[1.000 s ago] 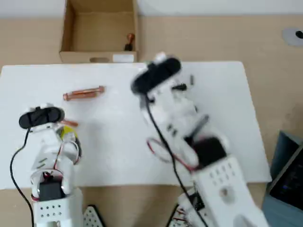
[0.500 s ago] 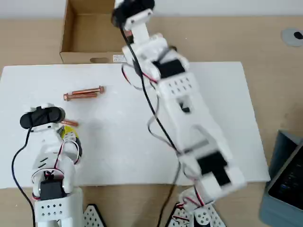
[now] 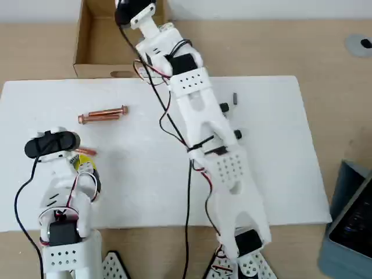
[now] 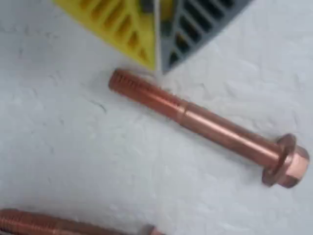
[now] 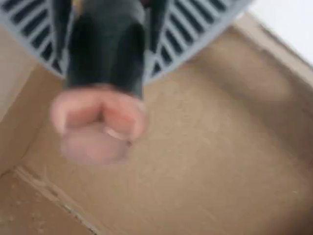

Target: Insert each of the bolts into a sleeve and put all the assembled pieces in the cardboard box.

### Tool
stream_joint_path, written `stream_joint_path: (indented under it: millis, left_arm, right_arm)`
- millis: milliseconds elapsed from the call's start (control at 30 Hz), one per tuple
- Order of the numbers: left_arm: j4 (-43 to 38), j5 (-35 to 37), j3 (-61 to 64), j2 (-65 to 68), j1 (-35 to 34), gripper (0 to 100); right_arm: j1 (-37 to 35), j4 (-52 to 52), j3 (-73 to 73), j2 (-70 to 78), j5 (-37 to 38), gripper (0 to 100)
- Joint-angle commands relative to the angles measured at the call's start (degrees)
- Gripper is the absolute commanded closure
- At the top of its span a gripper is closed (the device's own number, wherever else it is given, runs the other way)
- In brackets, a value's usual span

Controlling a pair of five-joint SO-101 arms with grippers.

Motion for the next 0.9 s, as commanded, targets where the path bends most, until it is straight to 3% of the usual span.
stream_joint_path:
  millis: [0,200,400,867]
  left_arm:
    - [0.4,-0.3,0.7,-0.2,0.2,100]
    - [0.4,-0.3,0.7,-0.2,0.2,100]
    - [0.4,-0.3,0.7,-0.2,0.2,100]
    - [0.4,-0.3,0.7,-0.2,0.2,100]
  right_arm:
    - [1.0,-1.7,-12.6,5.5,3.7,98.7]
    - [1.0,-1.5,-21.3,14.2,8.9,98.0]
    - [1.0,-1.5,-22.1,15.7,9.5,86.3]
    - [1.0,2.2,-22.7,15.3,9.1,86.8]
